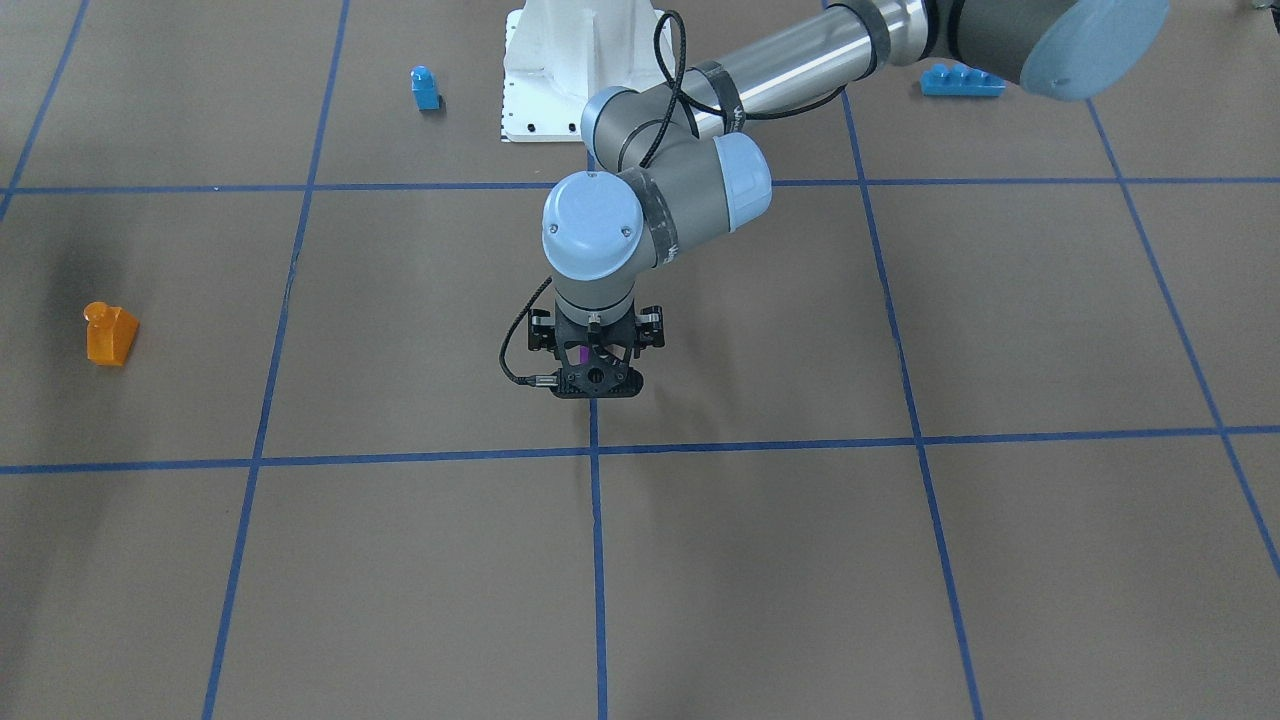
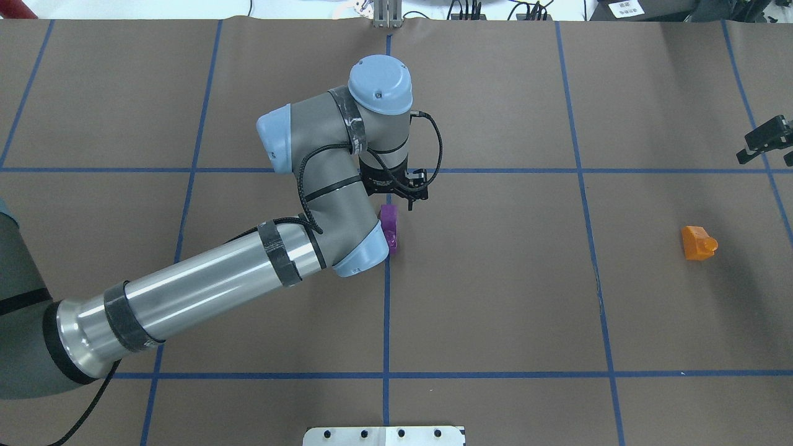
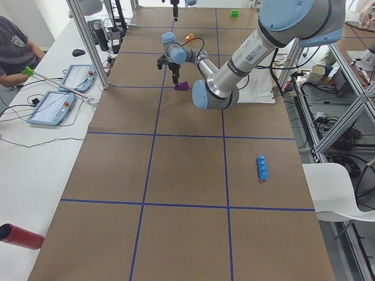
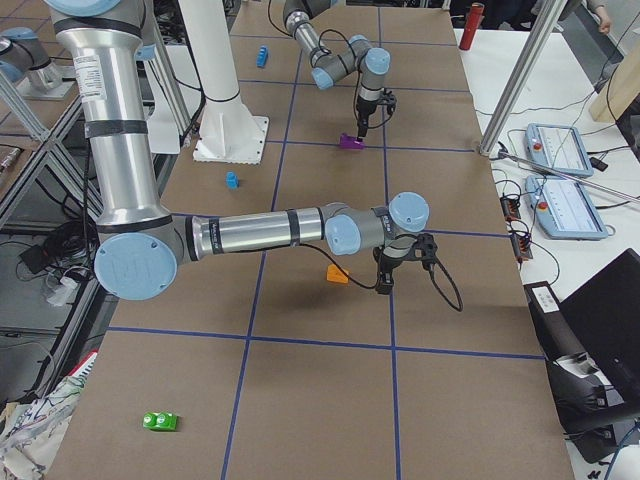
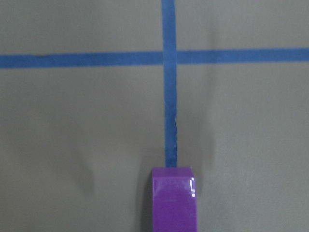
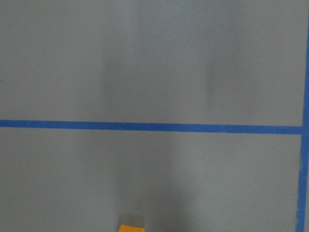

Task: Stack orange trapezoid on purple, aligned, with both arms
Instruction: 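Release the purple block with the left gripper while the right grasps the orange block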

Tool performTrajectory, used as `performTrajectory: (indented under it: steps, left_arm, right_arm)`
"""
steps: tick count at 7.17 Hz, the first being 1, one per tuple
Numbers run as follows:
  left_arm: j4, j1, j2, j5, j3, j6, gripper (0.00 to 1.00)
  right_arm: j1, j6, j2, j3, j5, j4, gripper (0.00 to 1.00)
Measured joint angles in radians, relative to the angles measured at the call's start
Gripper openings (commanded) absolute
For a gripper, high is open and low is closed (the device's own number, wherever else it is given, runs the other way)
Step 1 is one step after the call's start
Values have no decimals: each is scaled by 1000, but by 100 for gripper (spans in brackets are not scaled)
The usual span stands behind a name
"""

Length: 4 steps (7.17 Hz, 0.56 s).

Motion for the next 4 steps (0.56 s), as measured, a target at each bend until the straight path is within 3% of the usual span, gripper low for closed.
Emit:
performTrajectory:
  steps: [1, 4]
  left_arm:
    - [0, -10, 0, 0, -3, 0, 100]
    - [0, -20, 0, 1, -6, -1, 100]
  right_arm:
    - [-37, 74, -5, -3, -6, 28, 100]
    - [-133, 364, -100, -2, -67, 322, 100]
